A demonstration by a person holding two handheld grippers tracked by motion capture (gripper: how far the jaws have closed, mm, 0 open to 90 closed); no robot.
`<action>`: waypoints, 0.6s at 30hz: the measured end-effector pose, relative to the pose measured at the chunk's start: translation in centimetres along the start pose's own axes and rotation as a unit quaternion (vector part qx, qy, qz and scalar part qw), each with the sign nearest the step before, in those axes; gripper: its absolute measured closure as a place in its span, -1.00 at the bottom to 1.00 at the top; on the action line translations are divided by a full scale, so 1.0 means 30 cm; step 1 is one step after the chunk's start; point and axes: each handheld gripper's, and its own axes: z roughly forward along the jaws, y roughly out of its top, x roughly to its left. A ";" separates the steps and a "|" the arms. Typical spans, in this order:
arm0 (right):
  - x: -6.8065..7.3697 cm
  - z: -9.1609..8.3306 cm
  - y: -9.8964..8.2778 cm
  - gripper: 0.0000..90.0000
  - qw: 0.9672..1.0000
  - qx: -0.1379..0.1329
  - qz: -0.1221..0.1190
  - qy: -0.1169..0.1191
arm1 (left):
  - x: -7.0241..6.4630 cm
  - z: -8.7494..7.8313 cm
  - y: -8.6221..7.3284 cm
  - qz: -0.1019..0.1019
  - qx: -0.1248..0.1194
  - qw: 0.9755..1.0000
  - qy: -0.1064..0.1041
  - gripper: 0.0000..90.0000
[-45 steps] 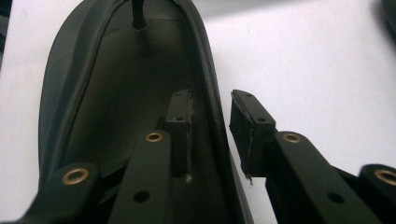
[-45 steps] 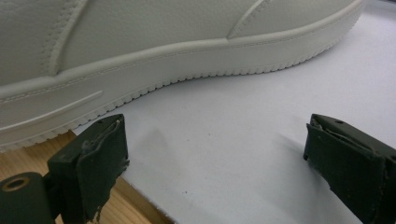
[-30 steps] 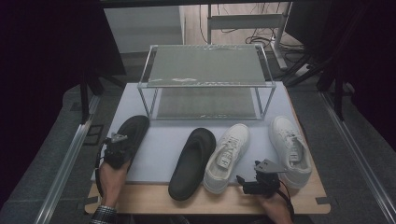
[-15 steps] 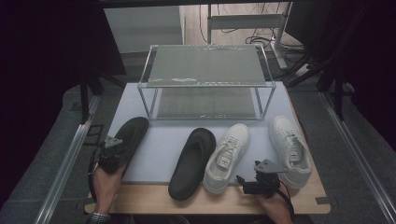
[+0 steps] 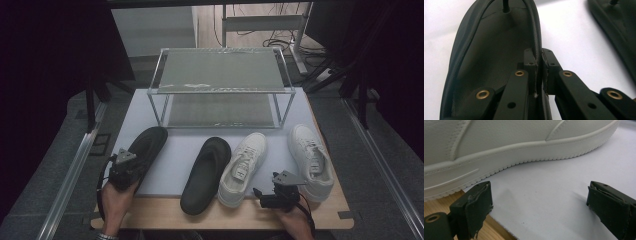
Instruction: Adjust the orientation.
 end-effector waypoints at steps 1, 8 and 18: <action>0.000 0.000 0.000 -0.85 1.000 0.000 0.000 0.000 | -0.004 0.001 0.002 0.002 -0.001 1.000 -0.002 0.85; 0.000 0.000 0.000 -0.85 1.000 0.000 0.000 0.000 | -0.041 0.017 0.033 0.015 -0.005 1.000 -0.015 0.85; 0.000 0.000 0.000 -0.85 1.000 0.000 0.000 0.000 | -0.080 0.069 0.087 0.021 -0.013 0.999 -0.026 0.85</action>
